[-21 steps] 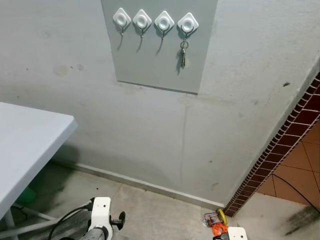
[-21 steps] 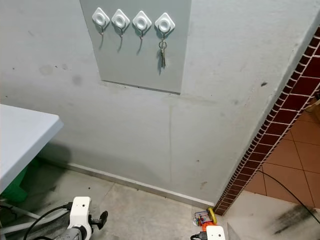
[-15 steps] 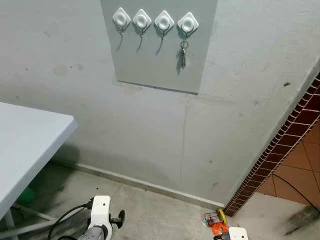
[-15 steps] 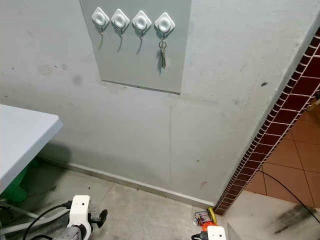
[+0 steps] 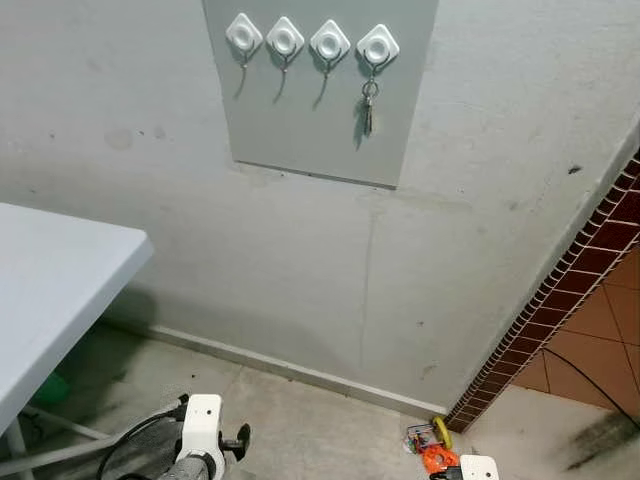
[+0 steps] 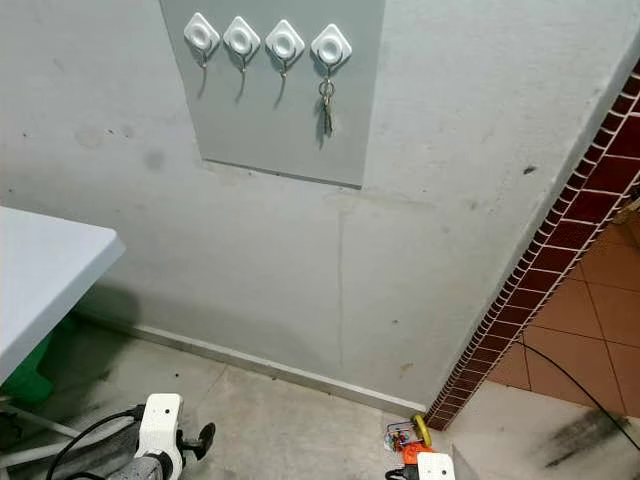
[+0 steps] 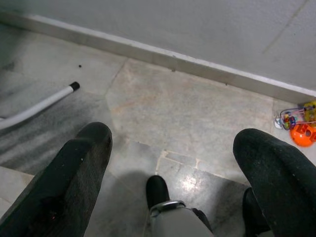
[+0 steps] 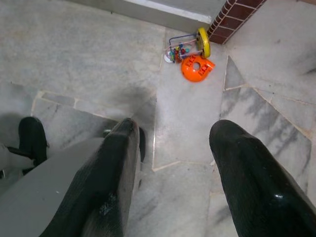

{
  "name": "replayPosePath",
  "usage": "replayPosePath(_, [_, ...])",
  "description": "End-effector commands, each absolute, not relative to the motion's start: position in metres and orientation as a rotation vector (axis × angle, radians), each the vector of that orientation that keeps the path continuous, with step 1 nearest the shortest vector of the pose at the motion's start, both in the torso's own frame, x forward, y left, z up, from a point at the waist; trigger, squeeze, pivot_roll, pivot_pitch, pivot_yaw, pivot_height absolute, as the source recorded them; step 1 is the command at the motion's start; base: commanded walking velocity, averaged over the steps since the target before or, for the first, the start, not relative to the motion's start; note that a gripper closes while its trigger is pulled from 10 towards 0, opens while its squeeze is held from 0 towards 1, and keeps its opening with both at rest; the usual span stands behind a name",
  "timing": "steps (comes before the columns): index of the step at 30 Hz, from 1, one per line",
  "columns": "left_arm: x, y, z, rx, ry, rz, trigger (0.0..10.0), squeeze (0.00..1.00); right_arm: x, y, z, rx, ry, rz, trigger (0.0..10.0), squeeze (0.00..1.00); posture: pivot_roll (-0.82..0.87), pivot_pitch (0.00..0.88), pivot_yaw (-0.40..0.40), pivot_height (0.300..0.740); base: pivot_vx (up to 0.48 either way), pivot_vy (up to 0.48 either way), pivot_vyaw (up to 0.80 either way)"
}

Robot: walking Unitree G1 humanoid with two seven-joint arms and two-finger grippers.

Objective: Hang keys on a hook

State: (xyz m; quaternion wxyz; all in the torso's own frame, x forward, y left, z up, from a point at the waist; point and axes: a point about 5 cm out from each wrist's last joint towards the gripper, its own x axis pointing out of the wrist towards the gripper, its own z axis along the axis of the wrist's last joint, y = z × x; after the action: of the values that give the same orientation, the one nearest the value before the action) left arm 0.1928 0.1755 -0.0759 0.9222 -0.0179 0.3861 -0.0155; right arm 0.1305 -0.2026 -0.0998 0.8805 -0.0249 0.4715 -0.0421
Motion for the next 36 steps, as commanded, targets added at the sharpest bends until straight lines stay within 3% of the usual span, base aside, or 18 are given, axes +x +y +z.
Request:
replayPosePath(1, [0.1885, 0.1782, -0.0782, -0.038, 0.812, -0.019, 10.0, 0.00, 0.1295, -0.2020, -0.1007, -0.060, 0.997, -0.077, 10.0, 0.00, -0.04, 0.000, 0.010, 0.732, 0.000, 0.000, 0.00])
replayPosePath(6, [0.1879, 0.1776, -0.0785, -0.044, 0.813, -0.015, 10.0, 0.00, 0.1298, -0.2028, -0.1005, -0.073, 1.000, -0.070, 10.0, 0.00, -0.04, 0.000, 0.008, 0.732, 0.000, 0.000, 0.10])
replayPosePath(36, [0.1861, 0.1847, -0.0790, -0.007, 0.827, -0.015, 10.0, 0.00, 0.1212, -0.2072, -0.1027, -0.114, 1.031, -0.048, 10.0, 0.00, -0.03, 0.000, 0.011, 0.732, 0.000, 0.000, 0.80])
